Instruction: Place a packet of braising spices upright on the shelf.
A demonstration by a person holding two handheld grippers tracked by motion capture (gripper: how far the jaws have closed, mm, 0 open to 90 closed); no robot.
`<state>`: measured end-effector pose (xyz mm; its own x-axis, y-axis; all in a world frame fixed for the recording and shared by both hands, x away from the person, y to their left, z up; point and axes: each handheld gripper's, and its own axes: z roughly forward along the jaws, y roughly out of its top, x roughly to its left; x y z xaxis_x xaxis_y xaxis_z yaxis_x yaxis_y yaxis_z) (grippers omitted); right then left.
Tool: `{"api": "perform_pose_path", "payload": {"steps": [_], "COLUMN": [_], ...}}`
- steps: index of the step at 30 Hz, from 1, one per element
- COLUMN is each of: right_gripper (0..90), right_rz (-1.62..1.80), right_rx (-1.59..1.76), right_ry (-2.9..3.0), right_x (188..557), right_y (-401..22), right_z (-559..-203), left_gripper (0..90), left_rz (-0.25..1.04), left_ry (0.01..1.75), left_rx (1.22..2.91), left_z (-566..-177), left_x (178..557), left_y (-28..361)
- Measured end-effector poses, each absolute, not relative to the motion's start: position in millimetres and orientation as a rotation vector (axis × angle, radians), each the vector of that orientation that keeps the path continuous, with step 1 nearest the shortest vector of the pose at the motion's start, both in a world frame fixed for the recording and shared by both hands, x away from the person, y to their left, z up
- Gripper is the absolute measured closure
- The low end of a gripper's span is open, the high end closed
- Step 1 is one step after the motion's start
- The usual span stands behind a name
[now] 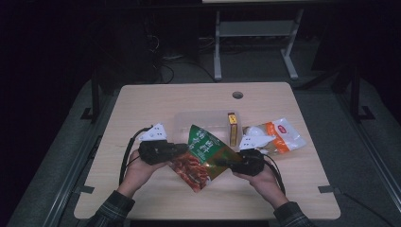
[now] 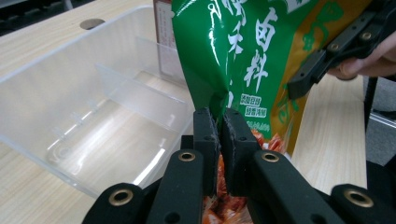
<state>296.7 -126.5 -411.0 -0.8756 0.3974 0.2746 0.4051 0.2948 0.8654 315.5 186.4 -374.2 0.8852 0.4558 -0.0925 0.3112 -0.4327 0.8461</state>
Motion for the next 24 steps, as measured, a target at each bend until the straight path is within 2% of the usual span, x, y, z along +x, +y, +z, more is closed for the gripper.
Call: {"api": "perform_pose_path", "payload": {"steps": [4, 9, 17, 24], "right_gripper": [89.7, 89.7, 89.8, 89.8], "right_rz": [-1.674, -1.68, -1.666, -1.678], "right_rx": [-0.708, -0.64, -0.589, -0.569], "right_ry": [-2.578, -2.601, -2.611, -2.603], "right_x": [294, 291, 288, 287], "right_y": [-126, -129, -130, -131], "right_z": [-404, -393, -383, -375], "left_gripper": [79.4, 59.3, 37.5, 25.5], "left_rz": [0.219, 0.219, 0.216, 0.225], "left_ry": [0.566, 0.585, 0.588, 0.627], "left_rx": [2.056, 2.08, 2.107, 2.142], "left_z": [-373, -377, -385, -401], "left_x": [316, 314, 300, 287], "left_y": [193, 204, 217, 232]}}
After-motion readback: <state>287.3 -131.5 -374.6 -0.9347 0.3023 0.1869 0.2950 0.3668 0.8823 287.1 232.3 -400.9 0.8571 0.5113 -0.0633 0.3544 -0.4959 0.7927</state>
